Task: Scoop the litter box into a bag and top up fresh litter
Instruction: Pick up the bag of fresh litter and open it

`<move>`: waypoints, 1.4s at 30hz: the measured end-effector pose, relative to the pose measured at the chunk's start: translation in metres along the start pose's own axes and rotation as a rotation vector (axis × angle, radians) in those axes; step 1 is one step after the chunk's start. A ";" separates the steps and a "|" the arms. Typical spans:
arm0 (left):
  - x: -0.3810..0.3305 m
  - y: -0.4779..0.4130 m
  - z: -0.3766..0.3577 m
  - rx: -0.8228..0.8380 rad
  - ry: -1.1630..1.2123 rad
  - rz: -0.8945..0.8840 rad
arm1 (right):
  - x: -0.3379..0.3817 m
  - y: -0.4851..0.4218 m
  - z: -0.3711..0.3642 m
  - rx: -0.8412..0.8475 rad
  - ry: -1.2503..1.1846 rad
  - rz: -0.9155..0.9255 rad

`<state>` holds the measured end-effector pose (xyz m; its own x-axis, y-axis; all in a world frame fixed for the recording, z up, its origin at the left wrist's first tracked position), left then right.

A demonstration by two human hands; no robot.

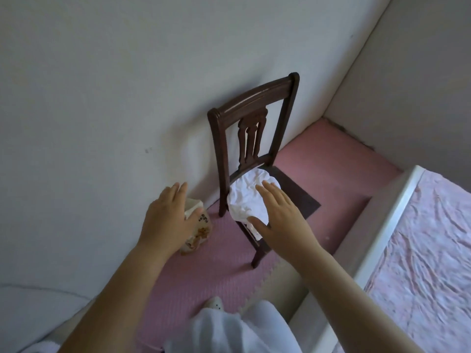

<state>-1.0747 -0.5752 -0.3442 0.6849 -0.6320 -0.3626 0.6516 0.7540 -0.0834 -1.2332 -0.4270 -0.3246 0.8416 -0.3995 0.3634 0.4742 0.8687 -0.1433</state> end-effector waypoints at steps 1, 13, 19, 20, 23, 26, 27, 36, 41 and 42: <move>-0.003 -0.009 -0.002 -0.004 -0.009 -0.001 | -0.006 -0.009 -0.002 0.004 -0.012 0.005; 0.025 -0.033 -0.035 -0.108 -0.120 0.346 | -0.028 -0.136 -0.112 0.317 -0.159 0.213; 0.080 -0.034 -0.113 -0.049 -0.060 0.581 | -0.036 -0.186 -0.212 0.450 -0.145 0.273; 0.089 -0.036 -0.129 -0.038 -0.045 0.610 | -0.038 -0.193 -0.232 0.468 -0.137 0.281; 0.119 -0.043 -0.184 0.025 0.007 0.662 | -0.049 -0.209 -0.291 0.509 -0.116 0.281; 0.153 -0.054 -0.241 0.076 0.022 0.673 | -0.059 -0.219 -0.354 0.545 -0.106 0.265; 0.164 -0.058 -0.260 0.089 0.019 0.671 | -0.062 -0.222 -0.375 0.559 -0.103 0.252; 0.266 -0.077 -0.423 0.336 -0.089 0.550 | -0.108 -0.229 -0.533 0.634 -0.017 0.141; 0.303 -0.083 -0.468 0.412 -0.059 0.453 | -0.114 -0.231 -0.589 0.598 0.013 0.124; 0.307 -0.085 -0.475 0.399 -0.052 0.426 | -0.112 -0.232 -0.597 0.579 0.007 0.134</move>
<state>-1.0750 -0.7485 -0.8887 0.9221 -0.3032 -0.2406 0.3804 0.8243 0.4193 -1.2838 -0.7586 -0.8815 0.8869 -0.2756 0.3708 0.1474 0.9294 0.3384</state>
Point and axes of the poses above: each hand's wrist, its own y-axis away from the middle knuckle, its own z-axis out of the back of the hand, x = y × z, the point moved 7 cm from there along -y, towards the middle knuckle, and after that the axes turned 8 degrees about -x, right-handed, at the moved point
